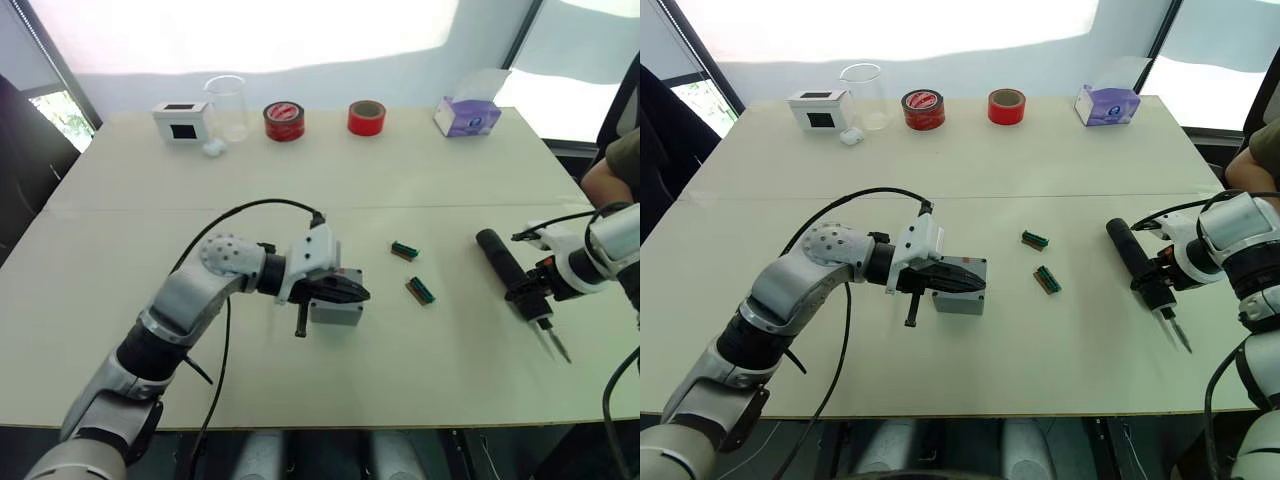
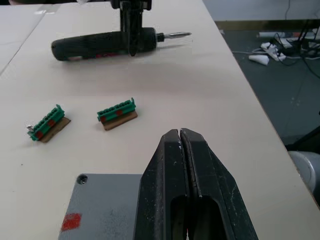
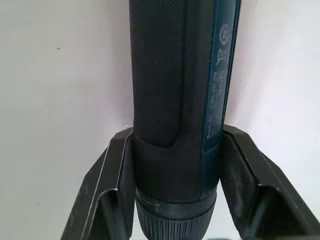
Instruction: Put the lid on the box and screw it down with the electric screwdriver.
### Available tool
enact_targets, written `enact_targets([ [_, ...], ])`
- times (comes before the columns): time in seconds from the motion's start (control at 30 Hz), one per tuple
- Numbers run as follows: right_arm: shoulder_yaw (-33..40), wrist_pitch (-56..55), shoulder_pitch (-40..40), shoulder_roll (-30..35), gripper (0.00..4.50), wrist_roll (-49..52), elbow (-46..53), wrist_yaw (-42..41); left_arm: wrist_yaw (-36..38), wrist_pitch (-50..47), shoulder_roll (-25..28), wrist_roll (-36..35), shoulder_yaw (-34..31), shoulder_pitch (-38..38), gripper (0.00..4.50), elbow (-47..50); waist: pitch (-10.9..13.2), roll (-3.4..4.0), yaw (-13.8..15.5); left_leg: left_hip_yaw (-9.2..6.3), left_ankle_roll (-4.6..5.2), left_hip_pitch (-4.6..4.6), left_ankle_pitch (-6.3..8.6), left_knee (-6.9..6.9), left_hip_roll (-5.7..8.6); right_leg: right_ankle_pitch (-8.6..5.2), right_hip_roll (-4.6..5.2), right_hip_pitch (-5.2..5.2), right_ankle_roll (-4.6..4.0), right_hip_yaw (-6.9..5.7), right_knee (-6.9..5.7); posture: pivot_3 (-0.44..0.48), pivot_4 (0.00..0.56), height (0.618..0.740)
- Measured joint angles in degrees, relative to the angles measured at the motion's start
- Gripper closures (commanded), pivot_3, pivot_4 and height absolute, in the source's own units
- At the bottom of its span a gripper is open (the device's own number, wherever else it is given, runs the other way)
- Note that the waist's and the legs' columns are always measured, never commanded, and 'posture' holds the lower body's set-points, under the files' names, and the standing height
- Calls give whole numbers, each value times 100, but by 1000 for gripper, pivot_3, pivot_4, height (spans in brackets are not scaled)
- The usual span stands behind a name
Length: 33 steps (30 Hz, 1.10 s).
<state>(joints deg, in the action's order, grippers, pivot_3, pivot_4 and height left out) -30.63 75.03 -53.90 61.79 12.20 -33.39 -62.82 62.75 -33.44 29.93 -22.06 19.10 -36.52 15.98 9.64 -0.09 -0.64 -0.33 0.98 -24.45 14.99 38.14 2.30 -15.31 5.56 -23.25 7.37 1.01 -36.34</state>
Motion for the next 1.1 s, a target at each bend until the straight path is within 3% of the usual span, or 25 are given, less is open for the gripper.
enact_targets([
  [0.23,573,-240,-28,-191,2766,-100,-536,132,-55,-94,185,-70,-405,-100,4500,-368,0,0,-19,2,-4,1,-2,1,0,1,0,0,1,1,-1,0,150,740],
  [0.37,1573,-1406,-201,-528,2766,-174,-811,1001,-23,-121,456,-115,-704,-159,4500,-591,9,27,-38,18,-29,-3,-17,-6,3,1,1,-25,2,17,-19,0,150,740],
  [0.43,2927,-2249,28,-1036,2766,263,-192,1538,36,-166,626,-124,-810,-134,4500,-748,15,26,-66,22,-36,-9,-21,-13,-6,0,-10,-39,1,28,-24,0,150,740],
  [0.5,4585,-2640,242,-2179,2766,1166,1151,2380,88,-230,655,-126,-865,-159,4500,-889,15,26,-137,15,-50,-11,-29,-21,-11,-4,-18,-55,-5,33,-68,0,150,740],
  [0.6,5571,-3134,815,-3795,2766,2200,3646,3398,236,-256,550,-146,-733,-252,4500,-975,8,15,5,-23,-59,-29,-34,-23,-14,-16,-27,-73,-20,14,-92,0,150,740],
  [0.67,5619,-3112,1197,-4296,2766,2557,4474,3883,323,-255,555,-118,-667,-264,4500,-1114,8,15,106,-27,-61,-33,-36,-8,5,-15,-12,-64,-22,16,-96,0,150,740],
  [0.77,5601,-2713,1726,-4565,2766,2974,4905,4370,400,-255,551,-95,-625,-279,4500,-1205,9,16,162,-28,-20,-33,-21,16,41,0,12,-35,-13,22,-76,0,150,740],
  [0.83,5422,-2645,2119,-4743,2766,3191,5288,4429,469,-253,567,-87,-623,-308,4500,-1273,9,17,135,-33,-14,-31,-21,18,46,1,12,-34,-12,26,-75,0,150,740],
  [1.0,4101,-2879,2987,-4852,2766,3025,6247,4228,517,-104,371,163,-253,-408,4500,-1369,10,18,29,-31,-21,-25,-26,-1,22,-1,-11,-47,-11,25,-85,0,150,740],
  [1.1,3972,-3047,3123,-4788,2766,2889,6278,4225,460,-102,286,178,-217,-397,4500,-1373,10,18,-11,-31,-22,-25,-27,0,21,-1,-11,-46,-11,25,-83,0,150,740],
])
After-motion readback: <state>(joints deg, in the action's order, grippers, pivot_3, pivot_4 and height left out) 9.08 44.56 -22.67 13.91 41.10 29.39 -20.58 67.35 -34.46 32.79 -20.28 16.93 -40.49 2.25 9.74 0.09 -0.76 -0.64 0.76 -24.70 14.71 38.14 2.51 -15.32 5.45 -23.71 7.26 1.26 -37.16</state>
